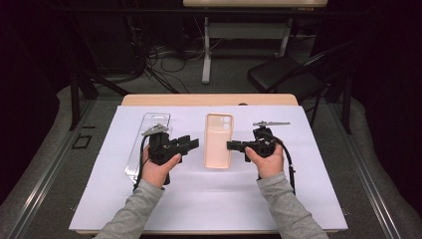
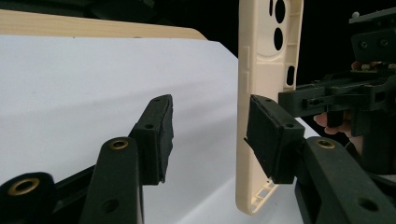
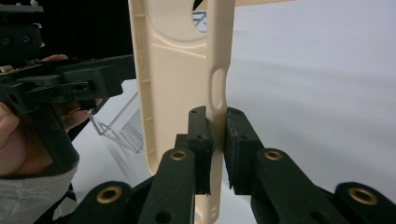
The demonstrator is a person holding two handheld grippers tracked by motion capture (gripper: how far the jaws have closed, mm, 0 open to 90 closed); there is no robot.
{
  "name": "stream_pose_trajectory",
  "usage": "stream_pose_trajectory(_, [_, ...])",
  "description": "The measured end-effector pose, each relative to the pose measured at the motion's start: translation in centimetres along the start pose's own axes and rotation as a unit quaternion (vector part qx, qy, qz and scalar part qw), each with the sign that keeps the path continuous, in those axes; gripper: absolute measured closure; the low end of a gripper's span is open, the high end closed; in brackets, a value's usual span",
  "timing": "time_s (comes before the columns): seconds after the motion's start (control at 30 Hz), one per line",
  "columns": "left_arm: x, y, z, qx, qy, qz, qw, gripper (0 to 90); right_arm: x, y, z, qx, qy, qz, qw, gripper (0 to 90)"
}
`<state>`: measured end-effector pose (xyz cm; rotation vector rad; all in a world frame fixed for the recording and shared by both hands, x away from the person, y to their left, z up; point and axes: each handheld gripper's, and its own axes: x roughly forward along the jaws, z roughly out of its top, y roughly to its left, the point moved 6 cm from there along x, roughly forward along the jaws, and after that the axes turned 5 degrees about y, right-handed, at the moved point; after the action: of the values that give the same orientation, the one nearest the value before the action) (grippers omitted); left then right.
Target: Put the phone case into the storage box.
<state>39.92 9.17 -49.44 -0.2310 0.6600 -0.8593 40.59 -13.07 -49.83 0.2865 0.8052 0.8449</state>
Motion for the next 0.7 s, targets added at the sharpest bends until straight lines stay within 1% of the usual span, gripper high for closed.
stream_pose_trajectory(0.03, [-0.1, 0.0, 0.1, 0.002, 0.004, 0.001, 1.0000, 51.3, 0.0, 0.0, 0.0, 0.000, -0.001, -0.001, 1.0000, 81.9])
stream_pose_trajectory(0.1, [-0.3, 0.1, 0.2, 0.006, 0.003, 0.009, 0.9999, 50.1, 0.0, -0.1, 0.0, -0.002, -0.002, -0.004, 1.0000, 81.9])
stream_pose_trajectory(0.23, [-0.9, 0.7, 0.6, 0.016, 0.005, 0.044, 0.9989, 44.8, 0.0, -0.1, 0.0, -0.005, -0.004, -0.010, 0.9999, 81.9])
stream_pose_trajectory(0.27, [-1.1, 0.8, 0.7, 0.022, 0.004, 0.048, 0.9986, 44.3, 0.0, -0.1, 0.0, -0.005, -0.004, -0.011, 0.9999, 81.9])
stream_pose_trajectory(0.3, [-1.2, 0.9, 0.8, 0.022, 0.003, 0.049, 0.9985, 43.3, 0.1, 0.0, -0.1, -0.007, -0.005, -0.012, 0.9999, 81.9])
stream_pose_trajectory(0.4, [-1.3, 1.1, 0.9, 0.026, 0.004, 0.050, 0.9984, 42.2, 0.2, 0.1, -0.1, -0.010, -0.005, -0.015, 0.9998, 81.9])
stream_pose_trajectory(0.43, [-1.3, 1.1, 1.0, 0.033, 0.005, 0.046, 0.9984, 42.2, 0.2, 0.1, -0.1, -0.012, -0.006, -0.016, 0.9998, 81.9])
stream_pose_trajectory(0.5, [-1.2, 1.0, 1.0, 0.037, 0.004, 0.032, 0.9988, 42.2, 0.3, 0.1, -0.1, -0.014, -0.006, -0.018, 0.9997, 81.9])
stream_pose_trajectory(0.53, [-1.2, 1.0, 1.1, 0.040, 0.004, 0.029, 0.9988, 42.2, 0.3, 0.1, -0.2, -0.014, -0.006, -0.018, 0.9997, 81.9])
stream_pose_trajectory(0.63, [-1.1, 0.9, 1.1, 0.045, 0.007, 0.030, 0.9985, 42.2, 0.4, 0.2, -0.2, -0.018, -0.009, -0.021, 0.9996, 81.9])
stream_pose_trajectory(0.7, [-0.9, 0.8, 1.0, 0.045, 0.014, 0.033, 0.9983, 40.4, 0.4, 0.2, -0.2, -0.020, -0.010, -0.023, 0.9995, 81.9])
